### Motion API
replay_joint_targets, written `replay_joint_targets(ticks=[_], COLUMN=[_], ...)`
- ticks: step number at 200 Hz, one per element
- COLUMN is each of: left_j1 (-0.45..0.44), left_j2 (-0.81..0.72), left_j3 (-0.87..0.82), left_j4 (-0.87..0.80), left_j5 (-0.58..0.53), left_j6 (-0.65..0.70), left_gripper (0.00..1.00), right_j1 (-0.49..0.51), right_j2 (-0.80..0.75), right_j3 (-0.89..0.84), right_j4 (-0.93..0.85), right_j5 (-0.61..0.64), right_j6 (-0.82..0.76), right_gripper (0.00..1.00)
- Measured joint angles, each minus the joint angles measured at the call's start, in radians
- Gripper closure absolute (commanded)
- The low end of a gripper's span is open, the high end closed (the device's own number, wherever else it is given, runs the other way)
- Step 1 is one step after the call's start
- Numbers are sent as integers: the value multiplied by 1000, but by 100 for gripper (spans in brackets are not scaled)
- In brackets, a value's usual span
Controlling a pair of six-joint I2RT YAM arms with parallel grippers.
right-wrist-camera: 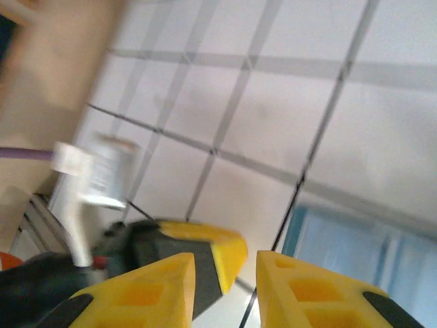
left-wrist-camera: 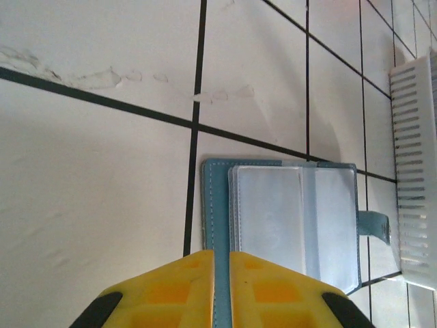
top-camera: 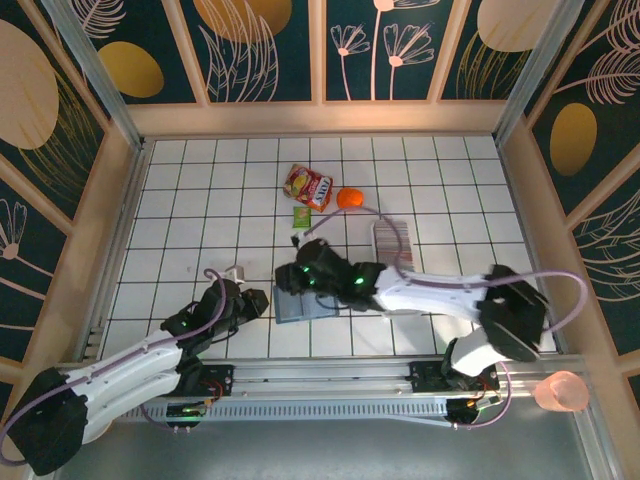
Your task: Put the credit cards into the card holder
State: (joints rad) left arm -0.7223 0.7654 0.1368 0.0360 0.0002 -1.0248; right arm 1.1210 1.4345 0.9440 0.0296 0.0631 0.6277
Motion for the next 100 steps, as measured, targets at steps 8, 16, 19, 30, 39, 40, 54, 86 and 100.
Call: replay_joint_targets(ticks=[8, 16, 19, 30, 39, 40, 54, 86, 100], left_j1=[0, 0, 0, 0, 0, 0, 0, 0, 0], left_j2=[-6, -8, -8, -7, -6, -6, 4, 47, 71], left_j3=[2, 3, 3, 5, 6, 6, 6, 6, 9], left_j4=[-7, -11, -13, -16, -17, -17, -15, -3, 11], left_j5=[-8, -13, -15, -18, -21, -22, -29, -32, -32], left_j6=[0, 0, 0, 0, 0, 0, 0, 4, 13], left_gripper=[85, 85, 85, 85, 85, 85, 85, 86, 85], right_j1=[-31, -63, -72, -103, -110, -111, -119, -363, -446], right_j2=[-77, -156, -180, -281, -349, -355, -449, -515, -493], right_j3=[2, 6, 9, 16, 16, 16, 10, 7, -12], right_j4=[1, 0, 0, -11, -34, -38, -100, -330, -439], right_j5=[-2, -6, -8, -30, -46, -46, -56, -103, -50], right_j6=[-112, -242, -283, -521, -701, -717, -1011, -1467, -1622], right_gripper=[64, 59, 55, 45, 43, 43, 43, 17, 6])
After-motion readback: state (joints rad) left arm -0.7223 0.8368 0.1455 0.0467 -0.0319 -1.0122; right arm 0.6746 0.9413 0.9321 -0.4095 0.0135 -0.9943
